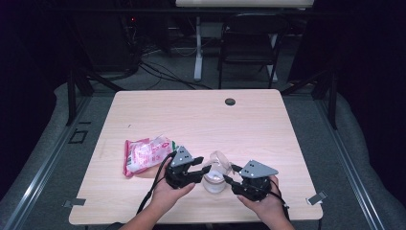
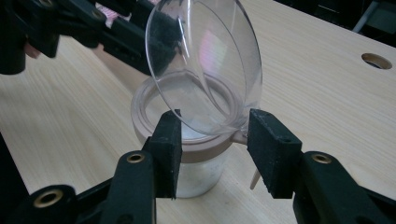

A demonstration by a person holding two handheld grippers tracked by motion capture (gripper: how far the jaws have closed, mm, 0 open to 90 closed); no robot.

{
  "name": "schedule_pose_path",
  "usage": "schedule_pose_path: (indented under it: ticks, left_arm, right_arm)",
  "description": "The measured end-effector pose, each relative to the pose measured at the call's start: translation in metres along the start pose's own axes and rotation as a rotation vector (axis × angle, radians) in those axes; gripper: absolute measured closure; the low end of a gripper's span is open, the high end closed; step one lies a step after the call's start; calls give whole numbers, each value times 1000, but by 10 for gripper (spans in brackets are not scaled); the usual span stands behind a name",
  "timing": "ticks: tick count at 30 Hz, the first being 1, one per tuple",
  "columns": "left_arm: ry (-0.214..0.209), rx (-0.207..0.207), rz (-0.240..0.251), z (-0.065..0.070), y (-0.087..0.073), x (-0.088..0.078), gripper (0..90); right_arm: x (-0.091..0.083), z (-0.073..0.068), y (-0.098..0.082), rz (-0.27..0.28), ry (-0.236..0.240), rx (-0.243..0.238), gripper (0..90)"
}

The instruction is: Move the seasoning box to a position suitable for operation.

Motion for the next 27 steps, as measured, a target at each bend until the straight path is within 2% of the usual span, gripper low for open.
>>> schedule_pose_path:
  ticks: [8, 12, 15, 17, 18, 21, 27]
  left_arm:
    - [21, 18, -65, -1, -11, 13, 553]
    - [-8, 8, -63, 1, -11, 14, 615]
    - [-9, 8, -63, 1, -12, 14, 616]
    - [-11, 6, -62, 1, -12, 14, 616]
    - [-10, 8, -61, 1, -12, 14, 618]
    - [-8, 8, -59, 1, -12, 14, 618]
    - [5, 10, -48, 1, -12, 13, 601]
  right_arm:
    - [-6, 5, 1, 35, 10, 34, 611]
    - [-9, 12, -2, 41, 2, 59, 653]
    - [-10, 15, -4, 42, -7, 69, 671]
    - [-11, 20, -7, 38, -14, 93, 682]
    - [-11, 24, -9, 52, 8, 138, 685]
    - [-9, 25, -10, 53, 26, 161, 685]
    - [-2, 26, -10, 45, 15, 170, 708]
Point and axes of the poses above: each handheld gripper's, and its own axes: x roughly forward along the jaws, y roughly out of its top, z roughly to its right, the point moved 6 cm from there along x, roughly forward along the jaws, and after that the axes turned 5 degrees about y, right-handed, at the moved point
